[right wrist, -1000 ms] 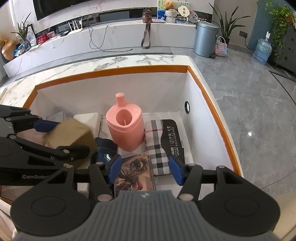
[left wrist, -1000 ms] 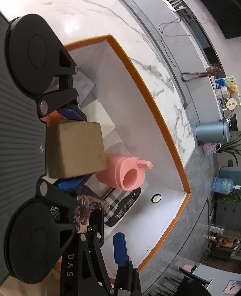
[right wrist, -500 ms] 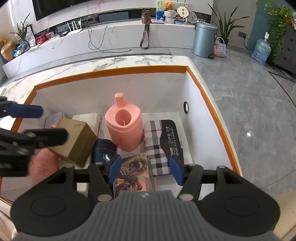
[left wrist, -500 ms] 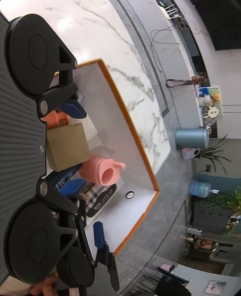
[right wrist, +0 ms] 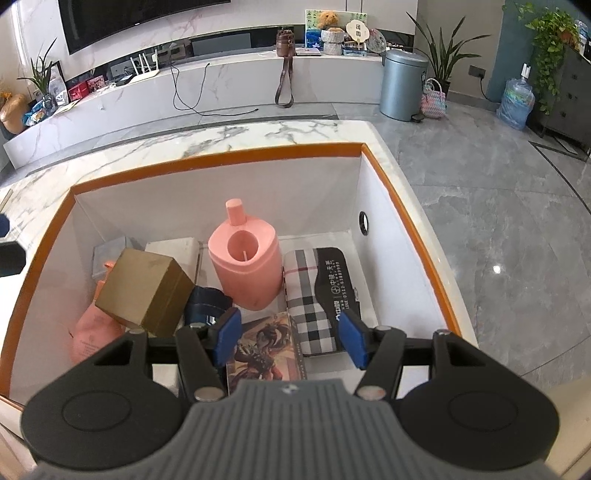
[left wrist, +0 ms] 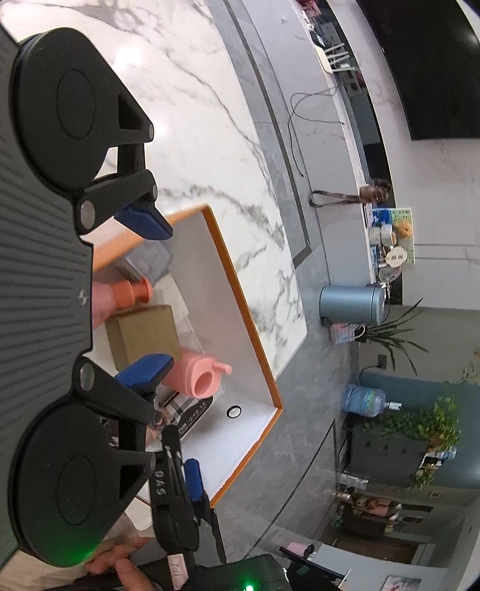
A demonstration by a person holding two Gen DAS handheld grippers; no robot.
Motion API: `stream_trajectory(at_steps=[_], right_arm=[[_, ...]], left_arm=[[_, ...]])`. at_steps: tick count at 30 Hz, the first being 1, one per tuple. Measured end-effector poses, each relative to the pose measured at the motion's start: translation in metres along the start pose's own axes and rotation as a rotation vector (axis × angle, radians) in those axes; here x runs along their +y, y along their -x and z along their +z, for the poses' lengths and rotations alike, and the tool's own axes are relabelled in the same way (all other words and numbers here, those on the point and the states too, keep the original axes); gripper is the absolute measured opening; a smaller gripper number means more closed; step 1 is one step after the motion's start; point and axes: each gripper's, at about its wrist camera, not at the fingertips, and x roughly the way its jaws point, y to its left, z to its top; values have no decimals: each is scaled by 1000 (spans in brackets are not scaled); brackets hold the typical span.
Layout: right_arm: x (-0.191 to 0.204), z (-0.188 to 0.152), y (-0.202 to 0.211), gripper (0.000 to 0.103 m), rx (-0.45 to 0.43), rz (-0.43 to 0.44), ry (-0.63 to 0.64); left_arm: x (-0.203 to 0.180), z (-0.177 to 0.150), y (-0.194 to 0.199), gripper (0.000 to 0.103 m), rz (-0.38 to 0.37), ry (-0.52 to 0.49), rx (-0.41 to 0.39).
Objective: Organize rigid objects
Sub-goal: 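Lift both open tools away from the box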
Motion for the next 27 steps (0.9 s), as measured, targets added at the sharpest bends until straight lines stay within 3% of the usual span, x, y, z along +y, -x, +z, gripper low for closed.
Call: stream_trajectory(at_steps=[6, 14, 21, 27], right_arm=[[23, -1, 16, 60, -58, 22, 89], [80, 6, 32, 58, -59, 157, 227], [156, 14, 53, 58, -70, 280, 528], [211, 10, 52, 58, -9, 309, 819]], left_arm=[[23, -9, 12, 81, 35, 38, -1], [55, -29, 28, 77, 29, 52, 50], [82, -44, 39, 76, 72, 38, 120], [94, -62, 45, 74, 58, 22, 179]])
